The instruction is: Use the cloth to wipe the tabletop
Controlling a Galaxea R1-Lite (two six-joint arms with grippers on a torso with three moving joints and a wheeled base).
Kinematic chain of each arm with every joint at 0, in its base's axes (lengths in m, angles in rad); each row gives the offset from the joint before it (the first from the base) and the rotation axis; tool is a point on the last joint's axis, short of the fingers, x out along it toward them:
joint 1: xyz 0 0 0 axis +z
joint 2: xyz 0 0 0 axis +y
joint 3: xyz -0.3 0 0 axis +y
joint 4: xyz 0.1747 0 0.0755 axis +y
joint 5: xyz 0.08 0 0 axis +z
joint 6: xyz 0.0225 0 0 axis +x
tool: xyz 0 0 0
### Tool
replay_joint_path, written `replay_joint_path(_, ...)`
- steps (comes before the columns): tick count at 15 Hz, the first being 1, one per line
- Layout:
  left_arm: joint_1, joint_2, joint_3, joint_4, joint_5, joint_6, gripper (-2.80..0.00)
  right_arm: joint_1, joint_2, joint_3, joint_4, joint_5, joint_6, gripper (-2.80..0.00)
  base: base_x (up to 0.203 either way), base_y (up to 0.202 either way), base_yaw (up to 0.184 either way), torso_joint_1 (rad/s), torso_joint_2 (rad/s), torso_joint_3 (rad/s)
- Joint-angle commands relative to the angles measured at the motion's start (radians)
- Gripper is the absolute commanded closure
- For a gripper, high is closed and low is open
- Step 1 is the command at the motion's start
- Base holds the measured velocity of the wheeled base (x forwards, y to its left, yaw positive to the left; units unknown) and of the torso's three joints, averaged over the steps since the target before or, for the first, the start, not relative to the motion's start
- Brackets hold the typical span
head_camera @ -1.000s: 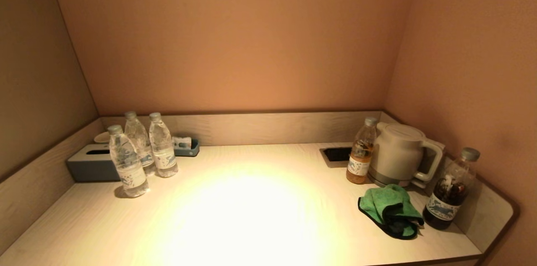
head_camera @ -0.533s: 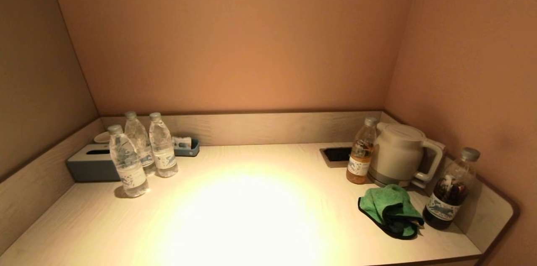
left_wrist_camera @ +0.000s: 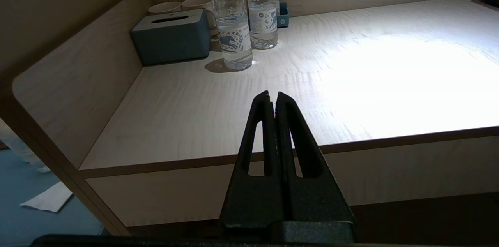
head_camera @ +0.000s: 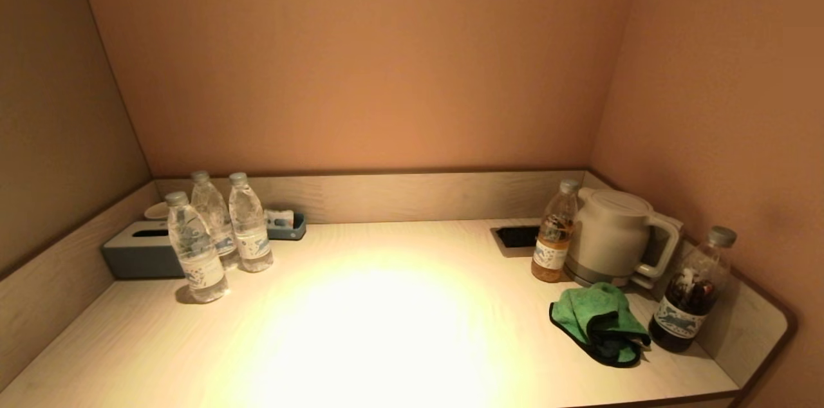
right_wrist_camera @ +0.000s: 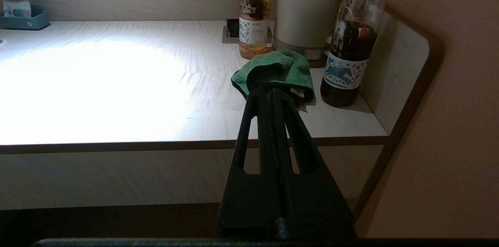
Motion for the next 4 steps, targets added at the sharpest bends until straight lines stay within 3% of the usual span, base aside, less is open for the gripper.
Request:
replay_joint_path(1, 0.001, 0.001, 0.0, 0.0, 0.0, 0.0, 0.0, 0.0, 0.001, 0.0, 0.0, 0.0, 0.0, 0.0, 0.0, 0.0, 0.0, 0.0, 0.0, 0.0)
replay_joint_path(4, 0.001, 0.001, 0.0, 0.0, 0.0, 0.0, 0.0, 0.0, 0.001, 0.0, 0.0, 0.0, 0.003, 0.0, 0.0, 0.0, 0.0, 0.0, 0.0, 0.0)
